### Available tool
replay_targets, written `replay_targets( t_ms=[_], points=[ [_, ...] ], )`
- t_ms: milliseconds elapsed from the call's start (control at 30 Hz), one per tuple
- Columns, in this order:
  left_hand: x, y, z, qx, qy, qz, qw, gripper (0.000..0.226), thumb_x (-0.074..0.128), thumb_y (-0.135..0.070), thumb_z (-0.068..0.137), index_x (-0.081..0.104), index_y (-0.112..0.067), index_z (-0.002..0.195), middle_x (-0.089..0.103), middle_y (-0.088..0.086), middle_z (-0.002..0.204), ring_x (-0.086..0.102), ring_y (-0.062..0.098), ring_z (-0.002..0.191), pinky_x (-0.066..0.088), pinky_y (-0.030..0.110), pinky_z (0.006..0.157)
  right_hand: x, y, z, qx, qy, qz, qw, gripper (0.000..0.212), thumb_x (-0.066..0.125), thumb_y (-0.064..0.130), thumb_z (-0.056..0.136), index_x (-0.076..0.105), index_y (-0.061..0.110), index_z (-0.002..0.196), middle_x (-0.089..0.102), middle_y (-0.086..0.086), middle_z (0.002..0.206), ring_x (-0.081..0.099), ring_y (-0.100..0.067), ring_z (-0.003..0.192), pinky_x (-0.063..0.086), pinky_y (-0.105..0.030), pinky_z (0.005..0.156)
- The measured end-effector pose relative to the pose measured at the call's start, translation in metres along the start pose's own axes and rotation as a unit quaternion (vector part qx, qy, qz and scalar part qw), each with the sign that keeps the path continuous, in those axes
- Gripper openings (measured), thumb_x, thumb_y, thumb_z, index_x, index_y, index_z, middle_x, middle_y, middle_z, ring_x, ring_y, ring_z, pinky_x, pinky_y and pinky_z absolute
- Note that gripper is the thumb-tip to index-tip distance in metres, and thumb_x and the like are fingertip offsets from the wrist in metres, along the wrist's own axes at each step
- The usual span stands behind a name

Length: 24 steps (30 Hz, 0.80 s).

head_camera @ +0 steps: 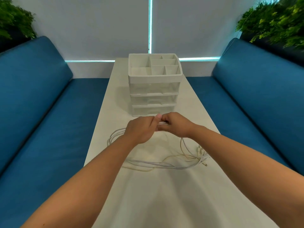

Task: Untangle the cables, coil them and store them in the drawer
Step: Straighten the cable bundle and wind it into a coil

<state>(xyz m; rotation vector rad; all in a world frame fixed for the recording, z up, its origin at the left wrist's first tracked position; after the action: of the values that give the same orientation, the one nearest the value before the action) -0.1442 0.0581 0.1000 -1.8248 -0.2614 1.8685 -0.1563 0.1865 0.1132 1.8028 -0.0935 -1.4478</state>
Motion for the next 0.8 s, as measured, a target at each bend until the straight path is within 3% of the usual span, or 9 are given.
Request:
replay_targets(
  t_ms=[100,200,300,400,567,733,800],
  points=[
    [0.001,0.013,0.0,-0.011,-0.009,0.002,1.0,0.07,0.027,-0.072,0.092,0.054,-0.014,0.063,0.059,-0.008,0.057,0.056,0.017,0.061,0.042,0.033,0.064,-0.012,-0.023,-0.013,0.047,0.022,-0.149,0.988,0.038,0.058,0.053,0.088,0.052,0.021,0.068,0.05,0.005,0.062,0.044,-0.011,0.058,0.035,-0.03,0.058],
    [0.006,0.018,-0.002,-0.005,-0.008,-0.038,0.999,0.065,0.039,-0.069,0.091,0.038,-0.016,0.053,0.044,-0.011,0.041,0.042,0.012,0.05,0.033,0.031,0.057,-0.012,-0.036,-0.021,0.056,0.033,-0.114,0.991,0.045,0.054,0.054,0.09,0.052,0.012,0.073,0.047,0.002,0.062,0.042,-0.014,0.059,0.033,-0.03,0.058],
    [0.009,0.026,-0.002,-0.001,-0.005,-0.092,0.996,0.064,0.044,-0.07,0.089,0.04,-0.016,0.054,0.039,-0.009,0.044,0.039,0.013,0.051,0.032,0.032,0.058,-0.007,-0.036,-0.025,0.067,0.037,0.021,0.997,0.044,0.06,0.05,0.089,0.059,0.007,0.079,0.05,0.004,0.063,0.05,-0.011,0.058,0.042,-0.026,0.062],
    [0.006,0.033,-0.003,-0.007,0.002,-0.118,0.993,0.058,0.048,-0.067,0.088,0.052,-0.018,0.057,0.043,-0.012,0.043,0.04,0.01,0.049,0.033,0.029,0.057,-0.004,-0.036,-0.03,0.083,0.045,0.148,0.984,0.037,0.053,0.048,0.094,0.07,0.015,0.092,0.04,0.01,0.057,0.037,-0.012,0.055,0.038,-0.027,0.06],
    [0.004,0.032,-0.005,0.01,0.026,-0.175,0.984,0.043,0.052,-0.06,0.09,0.07,-0.026,0.071,0.04,-0.013,0.047,0.037,0.006,0.048,0.031,0.03,0.058,-0.013,-0.032,-0.03,0.078,0.028,0.16,0.984,0.024,0.058,0.031,0.095,0.075,0.016,0.101,0.051,0.008,0.065,0.036,-0.008,0.054,0.034,-0.019,0.054],
    [0.004,0.027,-0.009,0.019,0.057,-0.213,0.975,0.03,0.053,-0.049,0.095,0.073,-0.028,0.086,0.04,-0.013,0.052,0.035,0.004,0.051,0.029,0.025,0.056,-0.021,-0.035,-0.026,0.095,-0.034,0.166,0.981,0.015,0.068,0.026,0.088,0.077,0.015,0.095,0.067,-0.011,0.081,0.045,-0.011,0.064,0.039,-0.02,0.059],
    [0.004,0.024,-0.011,0.024,0.067,-0.221,0.973,0.026,0.054,-0.044,0.096,0.073,-0.027,0.091,0.042,-0.011,0.059,0.036,0.003,0.052,0.029,0.02,0.054,-0.021,-0.036,-0.026,0.1,-0.058,0.16,0.98,0.014,0.068,0.025,0.088,0.076,0.015,0.095,0.067,-0.005,0.081,0.047,-0.009,0.063,0.042,-0.017,0.058]
  ],
)
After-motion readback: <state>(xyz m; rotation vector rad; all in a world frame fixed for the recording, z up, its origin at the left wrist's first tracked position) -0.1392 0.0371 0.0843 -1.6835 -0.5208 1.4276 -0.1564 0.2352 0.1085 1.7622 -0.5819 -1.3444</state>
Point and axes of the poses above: each hand's wrist, its own z-axis towards the middle knuckle, its own x-axis out of the palm, y = z × x, the point moved 5 cm from there along z, towards the middle knuckle
